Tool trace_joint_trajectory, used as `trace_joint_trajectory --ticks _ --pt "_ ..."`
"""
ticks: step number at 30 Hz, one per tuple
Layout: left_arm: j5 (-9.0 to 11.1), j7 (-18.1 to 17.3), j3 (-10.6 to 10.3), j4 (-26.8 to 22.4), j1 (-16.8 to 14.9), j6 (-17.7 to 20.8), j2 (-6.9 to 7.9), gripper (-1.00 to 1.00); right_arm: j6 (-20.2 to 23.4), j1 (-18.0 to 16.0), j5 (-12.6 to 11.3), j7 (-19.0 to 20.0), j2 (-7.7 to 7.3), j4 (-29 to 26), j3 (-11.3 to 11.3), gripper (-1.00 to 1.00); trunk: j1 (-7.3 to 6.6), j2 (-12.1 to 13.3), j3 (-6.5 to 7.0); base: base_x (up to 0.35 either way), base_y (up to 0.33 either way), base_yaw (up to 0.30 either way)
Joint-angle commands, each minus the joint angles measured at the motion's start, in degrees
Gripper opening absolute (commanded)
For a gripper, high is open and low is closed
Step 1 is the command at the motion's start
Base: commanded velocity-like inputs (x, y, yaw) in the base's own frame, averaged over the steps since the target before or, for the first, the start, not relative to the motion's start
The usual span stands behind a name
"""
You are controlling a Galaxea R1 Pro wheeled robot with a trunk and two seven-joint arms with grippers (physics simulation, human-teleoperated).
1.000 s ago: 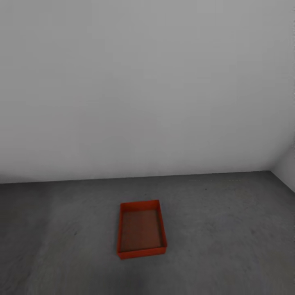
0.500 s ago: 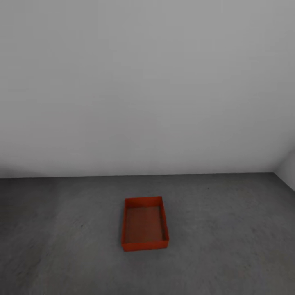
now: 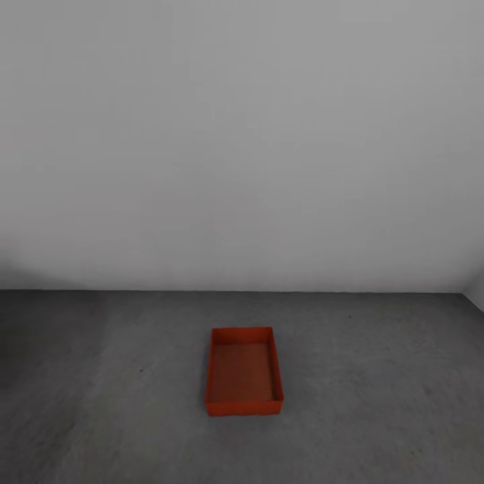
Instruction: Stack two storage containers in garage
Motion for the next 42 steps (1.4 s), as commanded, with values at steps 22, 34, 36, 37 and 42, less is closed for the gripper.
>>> trace_joint_trajectory --ticks 22,34,36,37,42 --pt "0.40 0.09 -0.24 0.05 -0.04 -0.20 -0.12 1.00 -0.61 -0.07 -0.91 0.44 -0.14 0.19 0.40 1.00 0.00 -0.04 1.95 0.000 0.000 0.016" --pt "0.40 0.09 -0.24 0.05 -0.04 -0.21 -0.12 1.00 -0.53 -0.07 -1.00 0.44 0.03 0.23 0.40 1.00 0.00 -0.04 3.04 0.000 0.000 0.000" --pt "0.40 0.09 -0.24 0.05 -0.04 -0.21 -0.10 1.00 -0.66 0.04 -0.94 0.41 0.11 0.20 0.40 1.00 0.00 -0.04 3.23 0.000 0.000 0.000" --pt "0.40 0.09 -0.24 0.05 -0.04 -0.21 -0.10 1.00 -0.69 0.09 -0.93 0.41 0.11 0.19 0.40 1.00 0.00 -0.04 3.32 0.000 0.000 0.000" --pt "0.40 0.09 -0.24 0.05 -0.04 -0.21 -0.12 1.00 -1.30 0.69 -0.63 0.48 0.18 0.19 0.48 1.00 0.00 -0.04 3.78 0.000 0.000 0.000"
